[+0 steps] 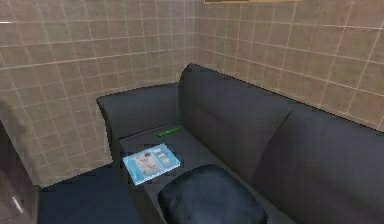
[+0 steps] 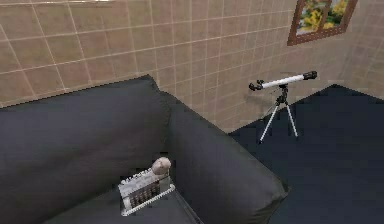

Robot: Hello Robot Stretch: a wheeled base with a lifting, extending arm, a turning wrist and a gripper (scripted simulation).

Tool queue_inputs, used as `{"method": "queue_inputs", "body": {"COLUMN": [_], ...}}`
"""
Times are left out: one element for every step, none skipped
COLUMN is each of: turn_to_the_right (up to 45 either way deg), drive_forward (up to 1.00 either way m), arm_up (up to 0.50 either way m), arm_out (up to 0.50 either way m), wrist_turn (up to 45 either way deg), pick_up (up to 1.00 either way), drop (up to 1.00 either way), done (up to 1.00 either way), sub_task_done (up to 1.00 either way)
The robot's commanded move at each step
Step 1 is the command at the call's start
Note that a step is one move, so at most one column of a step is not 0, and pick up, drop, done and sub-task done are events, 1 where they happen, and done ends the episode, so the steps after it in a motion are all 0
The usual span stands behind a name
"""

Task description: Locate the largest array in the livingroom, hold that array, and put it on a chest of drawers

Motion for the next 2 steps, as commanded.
{"method": "queue_inputs", "body": {"turn_to_the_right": [-12.0,0.0], "drive_forward": [0.0,0.0], "arm_up": [0.0,0.5], "arm_out": [0.0,0.0], "wrist_turn": [0.0,0.0], "pick_up": [0.0,0.0], "drop": [0.0,0.0], "done": [0.0,0.0], "sub_task_done": [0.0,0.0]}}
